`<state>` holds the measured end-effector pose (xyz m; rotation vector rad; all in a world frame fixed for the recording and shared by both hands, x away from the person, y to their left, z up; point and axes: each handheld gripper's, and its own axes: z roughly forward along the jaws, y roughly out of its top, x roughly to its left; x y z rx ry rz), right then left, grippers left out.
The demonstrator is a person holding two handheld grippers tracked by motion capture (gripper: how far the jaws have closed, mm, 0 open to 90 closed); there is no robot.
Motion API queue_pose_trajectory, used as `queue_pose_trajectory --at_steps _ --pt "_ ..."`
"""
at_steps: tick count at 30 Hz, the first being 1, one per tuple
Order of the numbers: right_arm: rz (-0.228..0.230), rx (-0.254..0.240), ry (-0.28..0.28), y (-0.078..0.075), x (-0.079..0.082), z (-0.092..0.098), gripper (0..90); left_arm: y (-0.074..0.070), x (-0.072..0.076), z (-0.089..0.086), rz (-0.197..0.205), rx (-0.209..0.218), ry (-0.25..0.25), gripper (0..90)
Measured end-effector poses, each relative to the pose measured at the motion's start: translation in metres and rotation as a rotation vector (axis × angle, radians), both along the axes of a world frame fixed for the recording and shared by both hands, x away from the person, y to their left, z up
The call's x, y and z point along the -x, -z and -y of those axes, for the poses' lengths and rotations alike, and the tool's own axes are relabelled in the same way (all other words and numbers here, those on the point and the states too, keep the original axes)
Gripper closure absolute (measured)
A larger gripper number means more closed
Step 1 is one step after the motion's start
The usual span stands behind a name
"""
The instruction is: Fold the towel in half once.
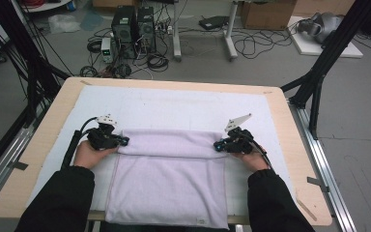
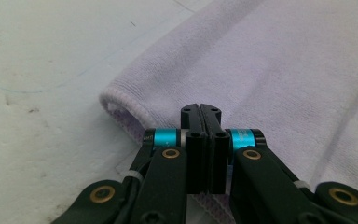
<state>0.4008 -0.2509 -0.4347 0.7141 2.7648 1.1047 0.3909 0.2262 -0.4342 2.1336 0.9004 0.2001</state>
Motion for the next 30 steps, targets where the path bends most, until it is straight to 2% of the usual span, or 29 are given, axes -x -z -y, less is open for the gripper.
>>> queue_pose_trajectory --at_steps 2,3,6,8,9,10,11,12,13,14,15,16,17,18,19,20,22,24,25,26,27,29,30 --pt "-0.001 -0.030 0.007 -0.004 0.000 0.003 87.3 -0.006 0.001 -0.004 0.033 0.056 -0.027 88.6" --pt "0.001 -0.042 0.011 -0.008 -0.001 0.005 87.5 -0.009 0.001 -0.005 0.044 0.070 -0.038 88.7" --pt "0.026 -0.079 0.017 -0.020 -0.003 0.009 87.6 -0.013 -0.001 -0.007 0.057 0.083 -0.052 88.8" --pt "0.026 -0.090 0.028 -0.028 -0.006 0.011 87.5 -0.016 -0.003 -0.007 0.075 0.099 -0.065 88.9" --pt "0.022 -0.089 0.024 -0.031 -0.008 0.010 87.6 -0.019 -0.004 -0.007 0.090 0.098 -0.073 88.8" --pt "0.025 -0.082 0.022 -0.034 -0.011 0.009 87.6 -0.022 -0.006 -0.007 0.116 0.117 -0.093 88.8" --pt "0.037 -0.076 0.028 -0.038 -0.015 0.008 87.8 -0.026 -0.011 -0.007 0.131 0.125 -0.121 88.9" --pt "0.056 -0.067 0.047 -0.043 -0.020 0.008 87.9 -0.032 -0.018 -0.007 0.166 0.124 -0.162 88.9" --pt "0.077 -0.064 0.086 -0.048 -0.027 0.009 87.8 -0.038 -0.025 -0.006 0.221 0.157 -0.221 88.8" --pt "0.105 -0.070 0.153 -0.053 -0.036 0.011 86.8 -0.044 -0.031 -0.006 0.275 0.186 -0.275 88.7" --pt "0.135 -0.101 0.221 -0.057 -0.044 0.014 85.4 -0.048 -0.037 -0.004 0.310 0.176 -0.341 86.0" --pt "0.141 -0.113 0.274 -0.058 -0.051 0.016 77.3 -0.050 -0.043 -0.004 0.287 0.185 -0.380 80.1" --pt "0.140 -0.108 0.314 -0.058 -0.057 0.017 70.5 -0.050 -0.047 -0.005 0.252 0.199 -0.383 80.1" --pt "0.137 -0.122 0.331 -0.057 -0.059 0.017 71.5 -0.049 -0.047 -0.004 0.249 0.184 -0.375 80.1" --pt "0.125 -0.143 0.321 -0.054 -0.060 0.018 71.5 -0.047 -0.047 -0.002 0.249 0.158 -0.359 79.3" --pt "0.102 -0.145 0.307 -0.052 -0.060 0.017 70.8 -0.045 -0.047 0.000 0.228 0.142 -0.334 76.9" --pt "0.059 -0.128 0.249 -0.047 -0.058 0.013 67.9 -0.039 -0.046 0.003 0.188 0.100 -0.285 72.5" --pt "0.040 -0.088 0.220 -0.044 -0.053 0.010 65.8 -0.034 -0.040 0.004 0.180 0.099 -0.251 71.7" --pt "0.038 -0.094 0.200 -0.042 -0.049 0.009 65.8 -0.031 -0.038 0.004 0.169 0.094 -0.245 70.7" --pt "0.049 -0.086 0.186 -0.039 -0.045 0.009 65.6 -0.030 -0.037 0.004 0.142 0.085 -0.232 69.5" --pt "0.041 -0.076 0.189 -0.037 -0.041 0.010 65.0 -0.029 -0.035 0.005 0.129 0.084 -0.203 68.8" --pt "0.027 -0.092 0.190 -0.032 -0.034 0.013 62.5 -0.027 -0.028 0.008 0.161 0.090 -0.192 68.4" --pt "0.021 -0.099 0.188 -0.030 -0.032 0.015 61.3 -0.026 -0.026 0.008 0.158 0.095 -0.186 67.5"
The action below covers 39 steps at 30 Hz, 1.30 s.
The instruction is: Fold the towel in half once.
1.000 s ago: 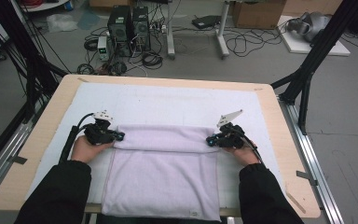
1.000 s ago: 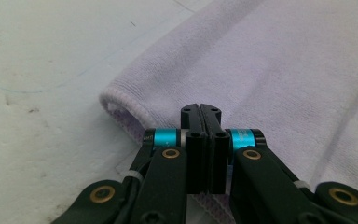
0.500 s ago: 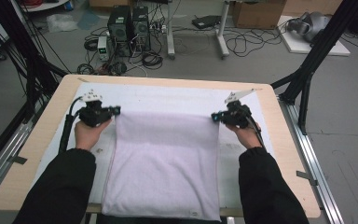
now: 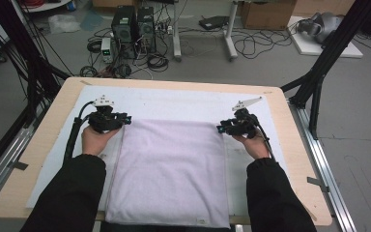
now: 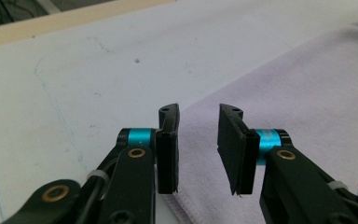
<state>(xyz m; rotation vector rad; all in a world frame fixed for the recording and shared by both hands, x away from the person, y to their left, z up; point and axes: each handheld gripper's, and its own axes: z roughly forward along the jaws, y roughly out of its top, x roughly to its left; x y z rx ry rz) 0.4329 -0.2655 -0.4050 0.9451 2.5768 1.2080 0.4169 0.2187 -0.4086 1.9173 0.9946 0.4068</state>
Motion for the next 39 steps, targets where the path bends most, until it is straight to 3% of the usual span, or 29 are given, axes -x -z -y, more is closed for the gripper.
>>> queue_pose_trajectory --at_steps 1,4,9,16,21,23,25,30,39 --pt "-0.008 -0.020 -0.003 0.002 0.002 0.002 60.2 0.001 0.002 0.000 -0.002 0.002 0.001 66.2" --pt "-0.009 -0.021 0.000 0.006 0.006 0.004 55.6 0.002 0.005 0.000 -0.022 -0.018 0.009 62.9" --pt "0.011 -0.033 -0.005 0.007 0.005 -0.001 51.7 -0.002 0.006 -0.002 0.002 0.001 0.002 60.1" --pt "0.014 -0.044 0.000 0.008 0.000 -0.008 47.9 0.002 0.002 -0.003 -0.018 0.010 0.007 60.0" --pt "0.019 -0.043 0.010 0.003 -0.004 -0.010 46.2 0.002 0.001 -0.003 -0.007 -0.002 -0.005 57.9" --pt "0.042 -0.041 0.018 0.000 -0.004 -0.011 45.9 0.002 0.001 -0.004 -0.005 -0.003 -0.009 57.9" --pt "0.030 -0.037 0.022 -0.002 -0.008 -0.011 44.6 0.001 0.001 -0.005 -0.011 0.004 -0.018 57.4" --pt "0.050 -0.032 0.022 -0.010 -0.012 -0.017 42.9 0.002 -0.001 -0.006 -0.016 0.001 -0.027 57.0" --pt "0.033 -0.026 0.032 -0.004 -0.016 -0.018 39.8 -0.004 -0.006 -0.005 -0.023 -0.017 -0.017 57.3"
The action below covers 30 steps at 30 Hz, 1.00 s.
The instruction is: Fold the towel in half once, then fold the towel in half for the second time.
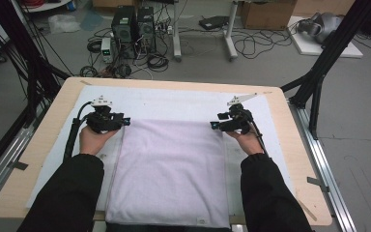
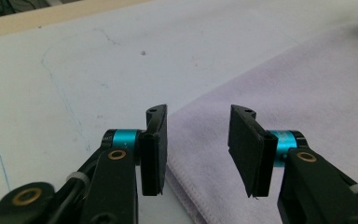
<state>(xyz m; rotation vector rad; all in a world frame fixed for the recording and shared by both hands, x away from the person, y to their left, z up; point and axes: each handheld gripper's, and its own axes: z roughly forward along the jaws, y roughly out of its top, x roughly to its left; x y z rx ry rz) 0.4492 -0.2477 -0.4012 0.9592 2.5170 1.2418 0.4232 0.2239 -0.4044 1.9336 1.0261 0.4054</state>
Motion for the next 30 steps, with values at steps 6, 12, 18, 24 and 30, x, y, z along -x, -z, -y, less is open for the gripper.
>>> queue_pose_trajectory --at_steps 6,12,18,24,30 --pt "-0.012 0.002 0.003 0.005 -0.003 0.000 38.9 0.006 -0.005 0.002 -0.022 -0.024 -0.012 55.5" --pt "-0.024 0.021 0.001 0.010 -0.005 0.000 36.8 0.014 -0.011 0.001 -0.051 -0.047 -0.040 52.3" --pt "-0.024 0.044 0.008 0.015 -0.007 -0.002 36.8 0.022 -0.015 0.003 -0.085 -0.088 -0.054 55.0" --pt "-0.060 0.064 0.008 0.025 -0.010 -0.005 37.5 0.031 -0.019 0.007 -0.115 -0.145 -0.082 52.4" --pt "-0.083 0.081 0.048 0.036 -0.016 -0.005 42.4 0.035 -0.021 0.010 -0.117 -0.133 -0.098 60.6"
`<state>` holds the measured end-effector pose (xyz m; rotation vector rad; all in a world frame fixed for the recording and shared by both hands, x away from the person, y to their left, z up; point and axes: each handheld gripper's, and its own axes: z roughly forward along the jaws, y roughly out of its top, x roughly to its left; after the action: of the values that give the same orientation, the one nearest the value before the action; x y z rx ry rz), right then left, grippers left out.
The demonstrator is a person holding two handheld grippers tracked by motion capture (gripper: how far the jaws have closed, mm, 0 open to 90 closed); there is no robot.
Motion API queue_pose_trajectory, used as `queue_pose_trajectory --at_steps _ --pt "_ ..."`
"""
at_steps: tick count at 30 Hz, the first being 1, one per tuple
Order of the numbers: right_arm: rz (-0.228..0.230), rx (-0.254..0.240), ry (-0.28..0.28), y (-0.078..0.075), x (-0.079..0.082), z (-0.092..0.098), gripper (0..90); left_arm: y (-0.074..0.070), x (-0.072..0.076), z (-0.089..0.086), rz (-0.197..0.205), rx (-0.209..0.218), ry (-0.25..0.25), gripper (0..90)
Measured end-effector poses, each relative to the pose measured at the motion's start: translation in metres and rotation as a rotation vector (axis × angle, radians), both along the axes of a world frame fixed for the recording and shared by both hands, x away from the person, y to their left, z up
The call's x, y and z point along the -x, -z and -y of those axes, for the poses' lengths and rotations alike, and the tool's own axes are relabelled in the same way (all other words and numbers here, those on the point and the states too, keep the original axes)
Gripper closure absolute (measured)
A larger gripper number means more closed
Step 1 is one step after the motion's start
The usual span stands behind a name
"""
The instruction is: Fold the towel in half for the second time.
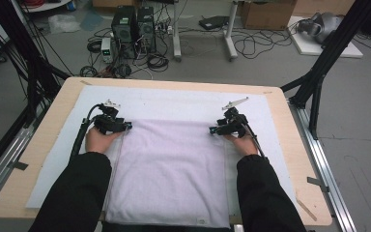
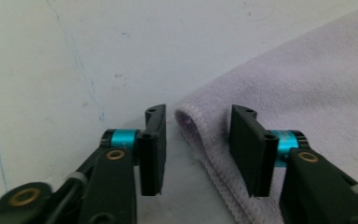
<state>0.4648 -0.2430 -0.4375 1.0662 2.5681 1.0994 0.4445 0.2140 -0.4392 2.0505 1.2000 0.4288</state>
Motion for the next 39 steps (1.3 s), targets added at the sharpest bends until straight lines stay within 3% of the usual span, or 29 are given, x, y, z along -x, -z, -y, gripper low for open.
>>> queue_pose_trajectory --at_steps 3,5,10,17,23,29,32,35,39 --pt "0.004 0.010 0.005 0.000 0.000 0.000 55.6 -0.001 -0.001 0.004 -0.003 0.000 0.015 70.7" --pt "-0.002 -0.003 -0.013 0.001 0.001 -0.001 69.9 -0.002 -0.003 0.005 -0.025 0.007 0.018 76.3" --pt "-0.037 -0.041 -0.023 -0.001 0.002 0.004 84.2 -0.005 -0.002 0.004 -0.020 0.021 0.014 83.3" --pt "0.002 -0.088 -0.057 -0.024 0.014 0.013 85.1 -0.030 0.012 -0.006 0.069 0.082 0.057 83.5" --pt "0.051 -0.155 -0.118 -0.047 0.040 0.022 85.2 -0.051 0.039 -0.014 0.147 0.144 0.118 83.6" --pt "0.047 -0.205 -0.131 -0.048 0.065 0.033 85.2 -0.049 0.065 -0.020 0.163 0.139 0.152 83.5" --pt "0.050 -0.191 -0.151 -0.047 0.074 0.031 85.2 -0.046 0.077 -0.022 0.170 0.142 0.163 83.5" --pt "0.053 -0.207 -0.158 -0.046 0.081 0.031 85.2 -0.044 0.089 -0.026 0.181 0.156 0.172 83.5" --pt "0.053 -0.200 -0.173 -0.047 0.093 0.030 85.2 -0.039 0.104 -0.027 0.177 0.120 0.194 83.5"
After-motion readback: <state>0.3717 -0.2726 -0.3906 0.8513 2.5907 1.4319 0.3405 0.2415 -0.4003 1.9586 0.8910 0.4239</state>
